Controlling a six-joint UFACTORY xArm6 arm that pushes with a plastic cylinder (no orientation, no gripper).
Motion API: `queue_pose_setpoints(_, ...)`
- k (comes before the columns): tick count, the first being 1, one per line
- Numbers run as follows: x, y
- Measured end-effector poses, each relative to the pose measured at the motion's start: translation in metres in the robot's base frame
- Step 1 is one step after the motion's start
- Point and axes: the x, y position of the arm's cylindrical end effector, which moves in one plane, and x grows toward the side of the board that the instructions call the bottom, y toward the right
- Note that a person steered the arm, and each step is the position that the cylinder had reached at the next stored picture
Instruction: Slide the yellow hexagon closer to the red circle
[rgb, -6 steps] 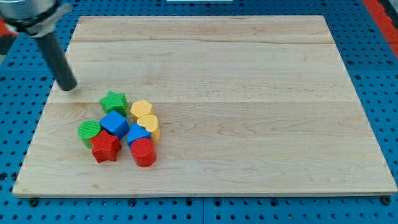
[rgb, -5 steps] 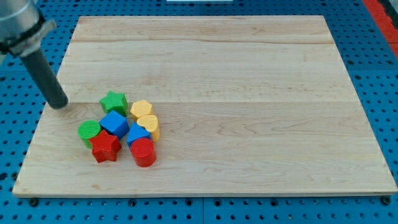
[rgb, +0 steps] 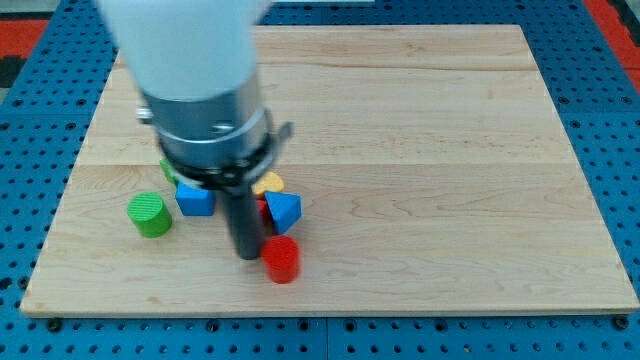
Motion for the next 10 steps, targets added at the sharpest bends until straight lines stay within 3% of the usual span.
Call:
queue_pose_setpoints(1,0.009,0.018)
queue_pose_setpoints(2,0.038,-0.008)
queue_pose_setpoints(3,0.049,0.042)
queue_pose_setpoints(4,0.038,0.101)
queue_pose_setpoints(8,-0.113,0.045)
queue_pose_setpoints(10,-0.063,0.047)
